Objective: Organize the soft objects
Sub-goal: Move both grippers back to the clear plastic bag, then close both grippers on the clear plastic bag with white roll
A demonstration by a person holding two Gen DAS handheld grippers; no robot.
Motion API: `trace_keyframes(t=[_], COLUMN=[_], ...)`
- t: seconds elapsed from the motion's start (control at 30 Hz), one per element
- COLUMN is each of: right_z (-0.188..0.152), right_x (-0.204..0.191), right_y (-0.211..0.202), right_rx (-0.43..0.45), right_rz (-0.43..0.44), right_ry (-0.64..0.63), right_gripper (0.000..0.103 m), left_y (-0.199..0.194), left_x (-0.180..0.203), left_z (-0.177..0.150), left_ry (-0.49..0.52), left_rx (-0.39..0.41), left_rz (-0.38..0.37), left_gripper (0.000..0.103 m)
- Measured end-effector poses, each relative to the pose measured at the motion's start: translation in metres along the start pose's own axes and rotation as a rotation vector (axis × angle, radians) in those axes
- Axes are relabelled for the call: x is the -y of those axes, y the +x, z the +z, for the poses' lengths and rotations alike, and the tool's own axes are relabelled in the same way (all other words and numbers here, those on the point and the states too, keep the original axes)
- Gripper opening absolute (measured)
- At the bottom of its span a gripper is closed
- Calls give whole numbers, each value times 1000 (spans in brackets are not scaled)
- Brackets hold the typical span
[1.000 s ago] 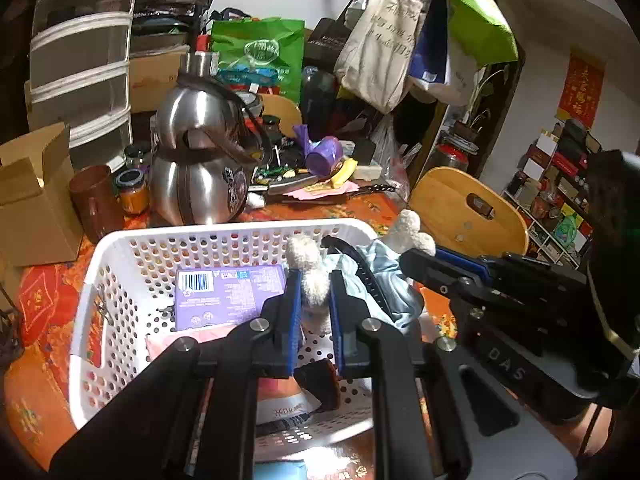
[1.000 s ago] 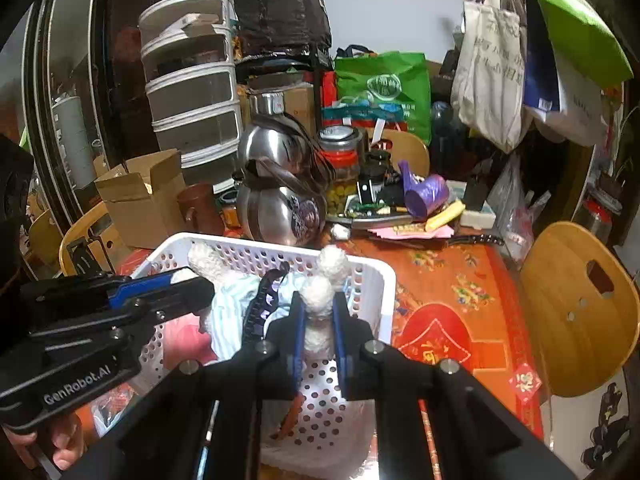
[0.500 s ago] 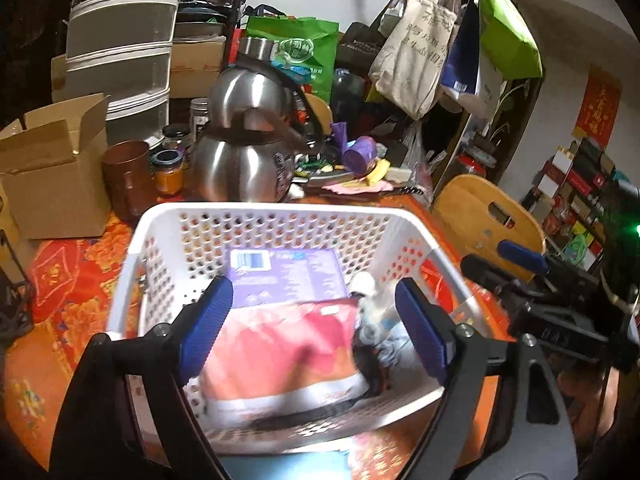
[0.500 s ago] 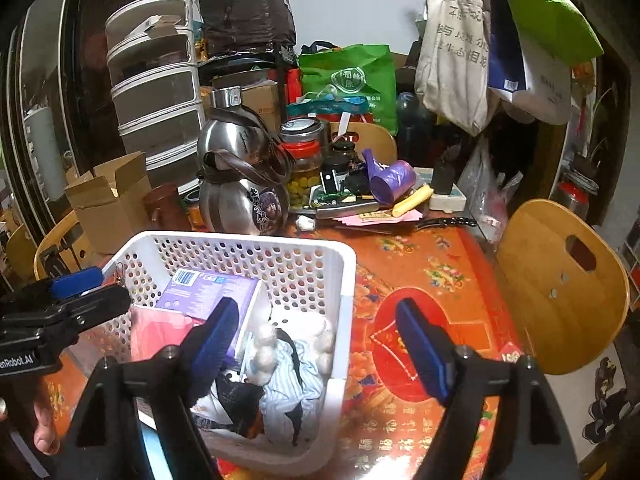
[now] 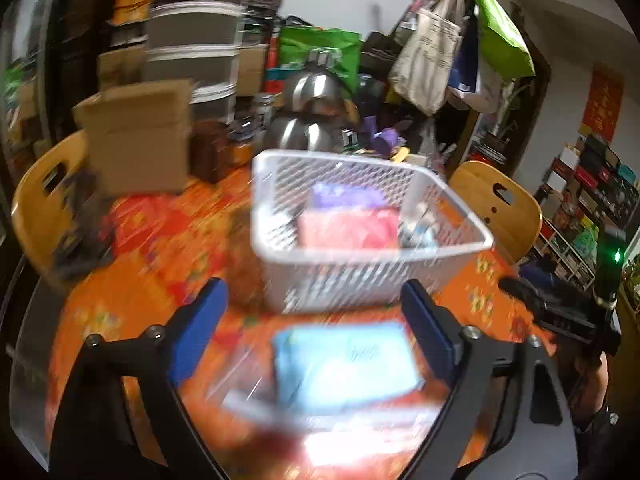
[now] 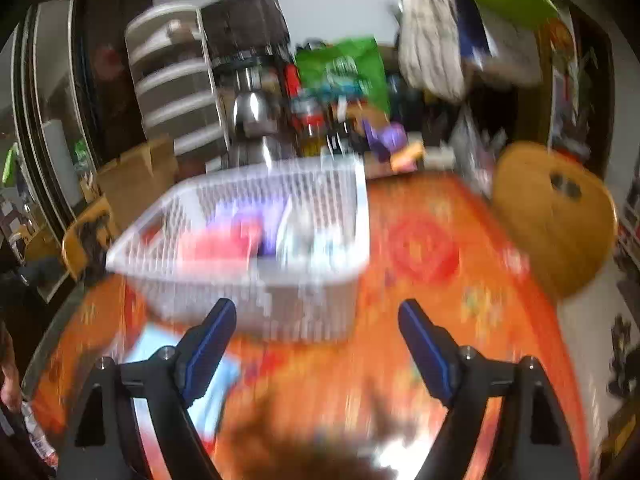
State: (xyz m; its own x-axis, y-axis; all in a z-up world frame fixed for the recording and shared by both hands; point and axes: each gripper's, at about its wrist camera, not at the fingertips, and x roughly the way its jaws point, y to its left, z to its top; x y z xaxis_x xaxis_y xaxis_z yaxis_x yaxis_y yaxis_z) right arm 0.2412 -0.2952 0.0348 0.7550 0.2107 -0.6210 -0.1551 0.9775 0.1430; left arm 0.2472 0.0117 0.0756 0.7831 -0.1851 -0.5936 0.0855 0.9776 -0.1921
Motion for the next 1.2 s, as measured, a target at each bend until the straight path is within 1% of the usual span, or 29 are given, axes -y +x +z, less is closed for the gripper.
trace_keyframes(t=[0.03, 0.13, 0.2, 0.23, 0.3, 0.4, 0.47, 0.5, 0.53, 0.57, 0.67, 0.73, 0.77, 0.8, 0.83, 0.9, 0.97, 1.0, 1.03, 1.13, 1.2], right_z=[-21, -70, -99, -106, -119, -130, -136, -138, -140, -140, -139, -137, -136, -136, -135, -135, -134, -134, -133, -133, -134], right_x=[-3, -18, -31, -37, -50, -62, -69, -72, -76, -80, -90, -96, -99, -101, -102, -102, -99, -96, -94, -91, -91], right_y=[-2, -7, -12, -13, -14, -13, -8, -4, 0, 1, 5, 9, 10, 12, 14, 15, 15, 14, 14, 13, 12], right_rx=[-38, -112, -124, -129, -134, -148, -170, -184, -198, -191, -201, -204, -205, -207, -207, -207, -208, -207, -207, -206, -201], right_rz=[14, 63, 95, 107, 119, 163, 181, 187, 189, 180, 186, 176, 166, 151, 140, 125, 114, 120, 126, 140, 142], right_ry=[12, 10, 4, -4, -18, -41, -41, -43, -50, -67, -100, -126, -139, -157, -168, -180, -186, -182, -179, -183, -190], right_gripper=[83, 83, 83, 83, 83, 80, 69, 65, 59, 57, 57, 57, 55, 53, 49, 42, 30, 28, 24, 20, 17], left_y=[-11, -20, -20, -16, -7, 7, 19, 23, 29, 33, 42, 47, 51, 53, 54, 55, 55, 54, 56, 55, 51], left_x=[-13, -40, -56, -60, -70, -81, -88, -91, -95, -98, -93, -91, -86, -84, -81, -73, -68, -66, -64, -63, -63], left_z=[-18, -61, -91, -102, -117, -125, -128, -129, -132, -135, -131, -128, -126, -124, -124, -123, -125, -126, -126, -128, -130], left_ry=[-20, -82, -119, -119, -121, -130, -141, -148, -155, -157, -129, -124, -109, -99, -85, -56, -40, -33, -32, -36, -55], left_rx=[-1, -38, -68, -84, -117, -147, -172, -182, -196, -211, -204, -205, -210, -210, -213, -219, -225, -227, -228, -231, -226], left_rz=[10, 60, 70, 61, 74, 55, 52, 43, 33, 34, 65, 39, 39, 40, 33, 24, 12, 4, 5, -21, -42], left_gripper=[90, 90, 90, 90, 90, 90, 90, 90, 90, 90, 90, 89, 80, 74, 64, 52, 36, 34, 31, 20, 16])
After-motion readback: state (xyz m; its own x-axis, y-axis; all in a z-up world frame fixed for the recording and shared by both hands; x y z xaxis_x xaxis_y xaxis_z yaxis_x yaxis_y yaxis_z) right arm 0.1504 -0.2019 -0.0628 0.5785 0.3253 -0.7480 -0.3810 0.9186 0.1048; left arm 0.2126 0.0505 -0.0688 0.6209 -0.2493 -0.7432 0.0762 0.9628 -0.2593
